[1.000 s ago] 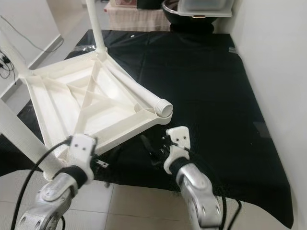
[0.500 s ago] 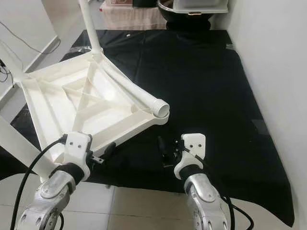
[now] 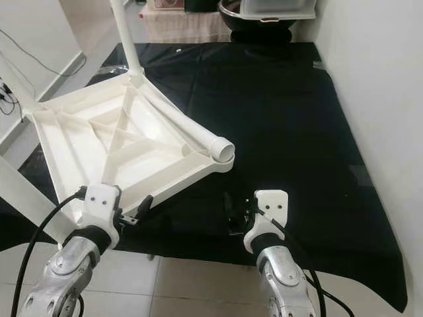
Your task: Building children table
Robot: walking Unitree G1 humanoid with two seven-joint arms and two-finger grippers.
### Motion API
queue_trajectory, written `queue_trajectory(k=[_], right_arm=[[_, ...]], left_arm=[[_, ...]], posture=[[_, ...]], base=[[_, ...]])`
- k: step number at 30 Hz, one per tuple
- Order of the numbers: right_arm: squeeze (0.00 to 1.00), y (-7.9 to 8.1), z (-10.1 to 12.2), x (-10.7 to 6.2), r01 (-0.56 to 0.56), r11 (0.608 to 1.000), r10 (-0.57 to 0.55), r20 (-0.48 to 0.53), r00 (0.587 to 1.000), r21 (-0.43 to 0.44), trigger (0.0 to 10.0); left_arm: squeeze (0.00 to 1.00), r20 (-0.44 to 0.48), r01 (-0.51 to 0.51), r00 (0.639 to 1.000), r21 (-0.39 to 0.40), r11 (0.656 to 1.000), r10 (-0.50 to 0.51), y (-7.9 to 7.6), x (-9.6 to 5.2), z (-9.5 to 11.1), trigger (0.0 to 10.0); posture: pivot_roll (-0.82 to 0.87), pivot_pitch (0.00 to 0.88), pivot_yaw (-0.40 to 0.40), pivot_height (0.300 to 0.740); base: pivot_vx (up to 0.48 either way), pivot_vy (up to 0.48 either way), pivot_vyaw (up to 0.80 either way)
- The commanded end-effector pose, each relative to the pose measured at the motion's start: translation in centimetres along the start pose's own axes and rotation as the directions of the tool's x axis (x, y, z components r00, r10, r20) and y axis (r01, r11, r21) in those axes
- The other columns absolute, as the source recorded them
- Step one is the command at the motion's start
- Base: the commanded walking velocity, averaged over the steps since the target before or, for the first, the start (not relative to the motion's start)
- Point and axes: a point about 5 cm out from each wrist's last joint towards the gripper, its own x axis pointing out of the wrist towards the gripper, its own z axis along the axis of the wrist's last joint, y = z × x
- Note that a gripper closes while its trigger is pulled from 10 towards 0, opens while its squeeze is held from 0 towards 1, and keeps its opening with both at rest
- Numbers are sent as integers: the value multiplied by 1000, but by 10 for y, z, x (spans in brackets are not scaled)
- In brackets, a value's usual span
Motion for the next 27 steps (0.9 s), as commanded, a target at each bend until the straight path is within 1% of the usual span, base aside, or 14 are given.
queue_trajectory(k=[1, 2, 11, 12, 16, 17, 27], right_arm=[[0, 4, -3, 0, -9, 1000, 10, -13, 1000, 10, 10000], [0, 4, -3, 0, -8, 1000, 8, -12, 1000, 13, 10000], [0, 5, -2, 1, -13, 1000, 13, -7, 1000, 14, 10000], [0, 6, -2, 1, -14, 1000, 14, -7, 1000, 14, 10000], [0, 7, -2, 2, -18, 1000, 18, -6, 1000, 12, 10000], [0, 7, -2, 2, -20, 1000, 20, -5, 1000, 11, 10000], [0, 8, -1, 3, -28, 1000, 28, -3, 1000, 9, 10000]], left_arm=[[0, -5, 26, 1000, 27, 999, -26, -1, 0, -3, 10000], [0, 8, 47, 999, 39, 998, -48, -3, 1, -1, 10000], [0, 39, 80, 996, 45, 996, -82, -6, 2, 3, 10000], [0, 38, 81, 996, 50, 995, -83, -6, 2, 3, 10000], [0, 42, 75, 996, 55, 996, -77, -6, 2, 3, 10000], [0, 40, 61, 997, 58, 996, -64, -5, 2, 3, 10000], [0, 48, 51, 997, 59, 997, -54, -6, 2, 4, 10000]], posture=[[-77, 146, 65, 740], [-80, 148, 68, 740], [-79, 152, 69, 740], [-78, 151, 67, 740], [-77, 146, 67, 740], [-77, 145, 66, 740], [-76, 146, 63, 740]], base=[[0, 0, 0], [0, 0, 0], [0, 0, 0], [0, -480, 0], [0, -480, 0], [0, 0, 0], [0, 0, 0]])
